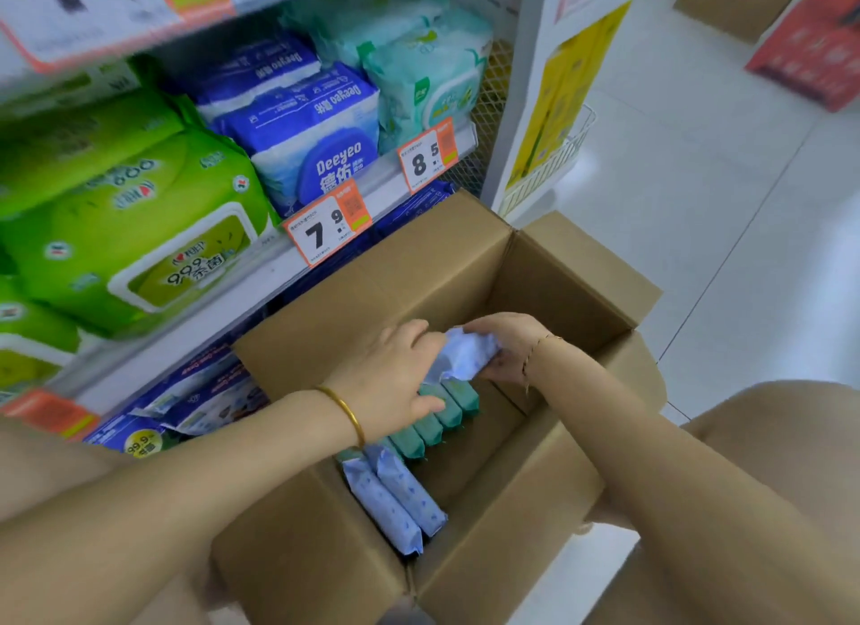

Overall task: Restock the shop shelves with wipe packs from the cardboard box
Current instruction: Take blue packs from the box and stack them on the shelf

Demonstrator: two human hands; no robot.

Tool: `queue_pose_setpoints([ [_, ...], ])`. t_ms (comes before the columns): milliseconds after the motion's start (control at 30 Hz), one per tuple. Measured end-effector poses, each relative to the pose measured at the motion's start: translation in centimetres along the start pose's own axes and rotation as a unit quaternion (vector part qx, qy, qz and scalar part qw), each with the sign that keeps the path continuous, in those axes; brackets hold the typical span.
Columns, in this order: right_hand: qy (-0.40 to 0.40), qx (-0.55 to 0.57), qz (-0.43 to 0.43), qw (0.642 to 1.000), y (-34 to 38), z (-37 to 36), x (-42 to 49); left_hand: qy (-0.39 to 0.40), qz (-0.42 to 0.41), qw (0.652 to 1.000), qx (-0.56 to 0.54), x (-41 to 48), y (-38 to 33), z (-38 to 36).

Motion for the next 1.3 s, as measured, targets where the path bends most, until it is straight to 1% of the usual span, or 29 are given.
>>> queue_pose_setpoints([
  [67,0.081,0.065,0.0,0.995,0.4,-2.7,-2.8,-0.017,0.0,1.0,-0.017,-1.0,-0.2,0.2],
  [100,0.114,0.076,0.01,0.991,0.5,-3.6,-3.9,-0.05,-0.006,0.999,-0.012,-1.3,-0.1,0.4],
  [167,0.15,0.051,0.042,0.986,1.1,-5.2,-6.0,-0.126,-0.016,0.992,-0.025,-2.4,0.0,1.4],
  [200,0.151,0.033,0.057,0.986,1.5,-5.7,-6.7,-0.156,-0.018,0.985,-0.07,-3.0,0.6,2.0],
  [233,0.142,0.011,0.072,0.987,2.0,-6.0,-7.4,-0.163,-0.009,0.975,-0.147,-3.5,1.4,2.6],
  [267,0.126,-0.021,0.086,0.988,2.5,-6.2,-8.2,-0.161,0.001,0.958,-0.235,-4.1,2.2,3.2],
  [300,0.096,-0.07,0.108,0.987,3.2,-6.0,-8.4,-0.167,0.001,0.935,-0.313,-4.9,2.9,3.8],
  [333,0.06,-0.124,0.139,0.981,4.0,-5.9,-9.0,-0.178,-0.005,0.914,-0.364,-5.7,3.9,4.4],
  [400,-0.005,-0.236,0.214,0.948,5.9,-6.1,-10.4,-0.192,-0.02,0.891,-0.41,-7.9,5.0,5.7],
  [433,-0.019,-0.271,0.242,0.932,6.7,-6.5,-10.9,-0.192,-0.029,0.883,-0.427,-8.7,5.7,6.0],
  [467,-0.01,-0.278,0.262,0.924,7.3,-7.1,-11.5,-0.187,-0.036,0.876,-0.444,-9.6,6.1,6.2],
  [533,0.06,-0.234,0.277,0.93,7.8,-8.7,-12.2,-0.178,-0.056,0.857,-0.481,-11.3,6.6,6.9],
  [567,0.103,-0.21,0.286,0.929,8.1,-9.8,-12.8,-0.164,-0.081,0.837,-0.515,-12.2,6.4,7.1],
  [600,0.144,-0.198,0.293,0.924,8.4,-10.8,-13.3,-0.155,-0.109,0.813,-0.55,-13.0,6.3,7.4],
  [700,0.231,-0.216,0.314,0.895,9.5,-13.3,-14.8,-0.176,-0.137,0.774,-0.593,-15.5,6.6,8.9],
  [767,0.256,-0.23,0.342,0.874,10.9,-15.0,-16.1,-0.22,-0.131,0.768,-0.587,-17.6,6.8,10.4],
  [867,0.254,-0.223,0.39,0.857,13.3,-16.7,-17.6,-0.249,-0.146,0.763,-0.578,-19.9,7.1,12.3],
  [900,0.249,-0.221,0.407,0.851,14.1,-17.2,-18.2,-0.253,-0.148,0.774,-0.56,-20.5,7.0,12.9],
  [933,0.243,-0.219,0.426,0.844,14.8,-17.7,-18.8,-0.26,-0.141,0.795,-0.529,-21.1,7.1,13.6],
  [967,0.241,-0.212,0.443,0.837,15.4,-18.1,-19.4,-0.277,-0.128,0.815,-0.492,-21.9,6.9,14.4],
  [1000,0.24,-0.202,0.459,0.831,16.1,-18.5,-20.1,-0.309,-0.109,0.823,-0.464,-22.8,7.0,15.3],
  [1067,0.246,-0.177,0.491,0.817,17.6,-19.5,-21.7,-0.373,-0.088,0.814,-0.438,-24.7,7.2,17.2],
  [1100,0.25,-0.168,0.511,0.805,18.6,-20.0,-22.8,-0.406,-0.078,0.804,-0.428,-25.7,7.2,18.4],
  [1167,0.245,-0.167,0.554,0.778,20.7,-21.1,-24.7,-0.479,-0.032,0.783,-0.396,-27.8,7.8,20.8],
  [1233,0.222,-0.176,0.59,0.756,23.2,-22.6,-26.2,-0.536,0.016,0.783,-0.314,-29.6,7.9,23.5],
  [1300,0.189,-0.177,0.623,0.738,25.6,-24.1,-27.0,-0.56,0.052,0.791,-0.239,-30.5,8.2,26.4],
])
Point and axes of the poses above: each hand's wrist, its own x-axis towards the middle knuckle, its own z-axis out of the back of the hand, y = z × x, the point moved 6 cm from there along x, towards the middle knuckle, and after that the axes turned 15 degrees about y, right-handed, at the moved point
